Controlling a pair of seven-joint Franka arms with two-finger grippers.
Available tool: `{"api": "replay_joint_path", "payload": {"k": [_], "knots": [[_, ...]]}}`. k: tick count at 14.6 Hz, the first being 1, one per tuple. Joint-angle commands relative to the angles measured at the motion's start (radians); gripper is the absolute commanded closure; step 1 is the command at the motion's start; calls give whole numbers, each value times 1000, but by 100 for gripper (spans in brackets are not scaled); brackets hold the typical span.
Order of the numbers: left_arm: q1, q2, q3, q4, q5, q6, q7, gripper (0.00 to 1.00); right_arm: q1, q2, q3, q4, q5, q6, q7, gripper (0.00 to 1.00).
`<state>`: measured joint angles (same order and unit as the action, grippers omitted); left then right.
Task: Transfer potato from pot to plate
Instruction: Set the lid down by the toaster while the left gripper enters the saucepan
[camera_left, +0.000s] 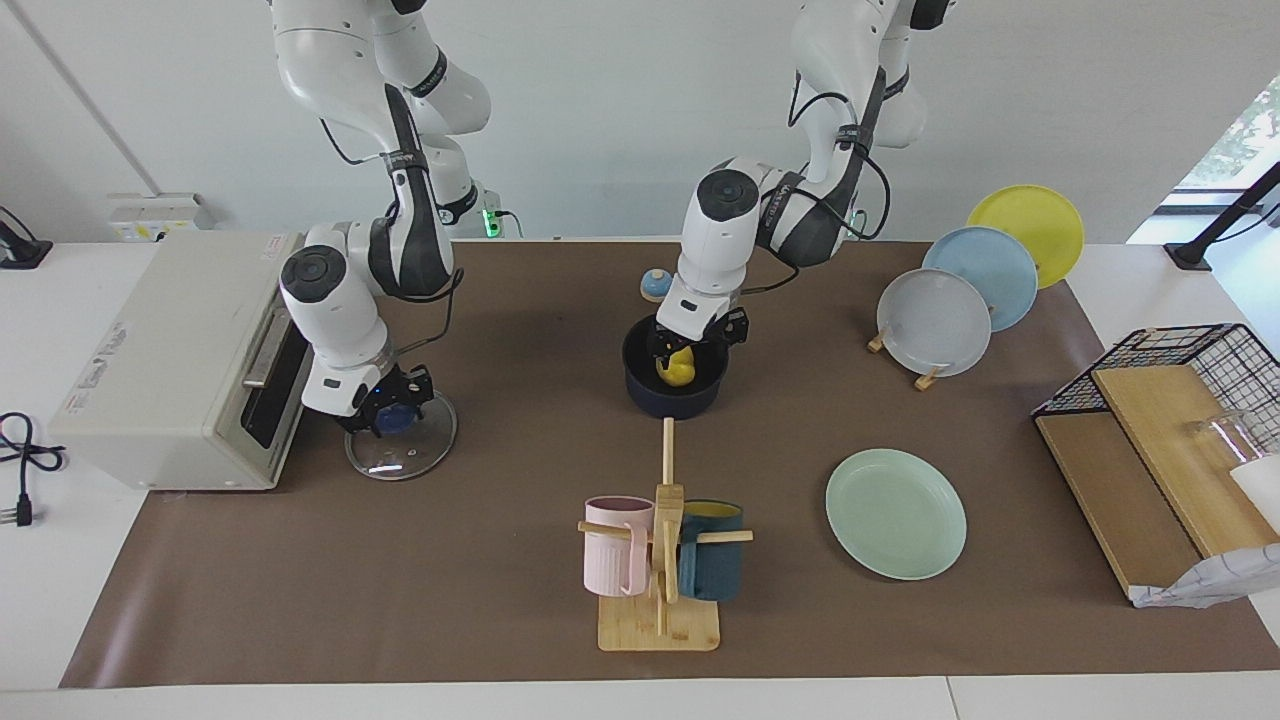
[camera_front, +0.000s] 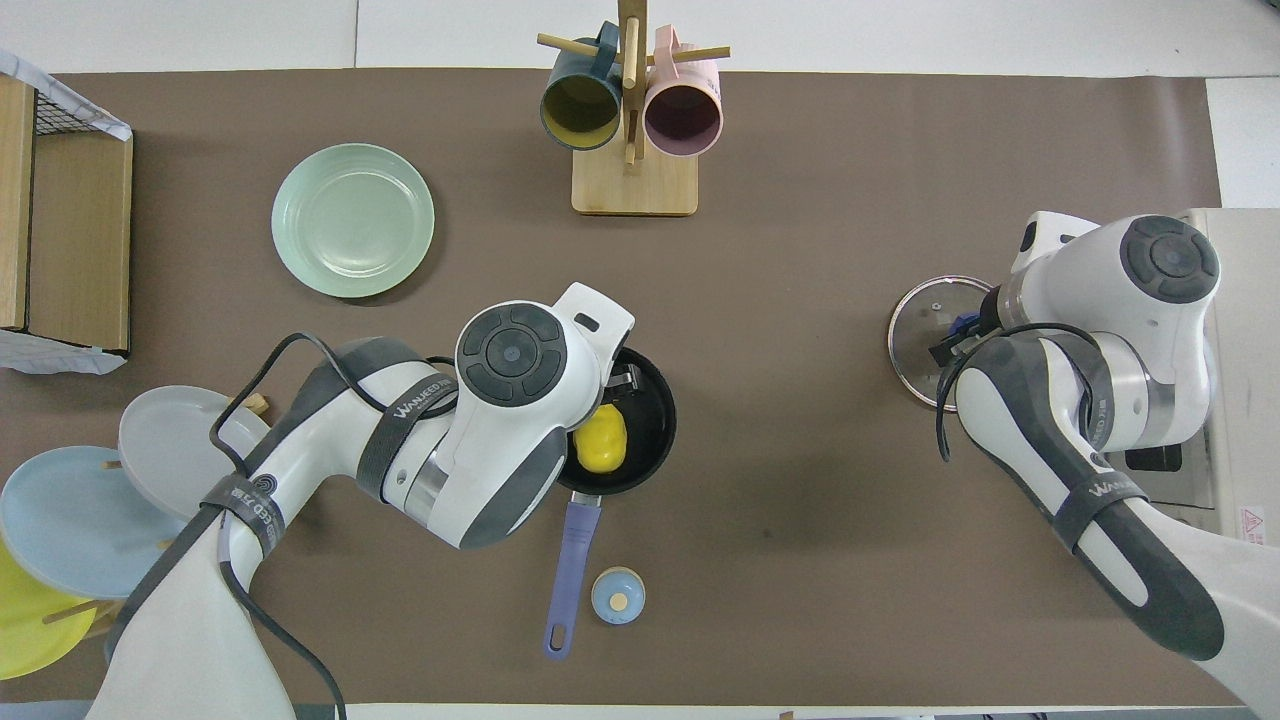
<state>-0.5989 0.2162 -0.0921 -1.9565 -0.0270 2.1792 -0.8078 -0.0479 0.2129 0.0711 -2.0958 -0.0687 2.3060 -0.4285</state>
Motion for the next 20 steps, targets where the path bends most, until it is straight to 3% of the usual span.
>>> {"api": "replay_joint_path", "payload": {"k": [1, 10, 12, 15, 18, 20], "knots": [[-22, -12, 14, -38, -11, 40, -30, 0, -12, -33, 15, 40, 7, -64, 0, 0], [-87, 23, 15, -53, -11, 47, -62, 0, 10, -89, 21, 537, 67, -701, 310, 0], [-101, 23, 14, -58, -11, 42, -62, 0, -3, -151, 18, 542, 67, -805, 335, 0], [-107, 22, 15, -64, -11, 44, -62, 0, -4, -219, 12, 481, 66, -840, 358, 0], [-104, 23, 15, -64, -11, 50, -62, 0, 14, -222, -4, 479, 66, -835, 359, 0], [-98, 37, 17, -62, -11, 53, -62, 0, 91, -218, -74, 487, 60, -824, 396, 0]]}}
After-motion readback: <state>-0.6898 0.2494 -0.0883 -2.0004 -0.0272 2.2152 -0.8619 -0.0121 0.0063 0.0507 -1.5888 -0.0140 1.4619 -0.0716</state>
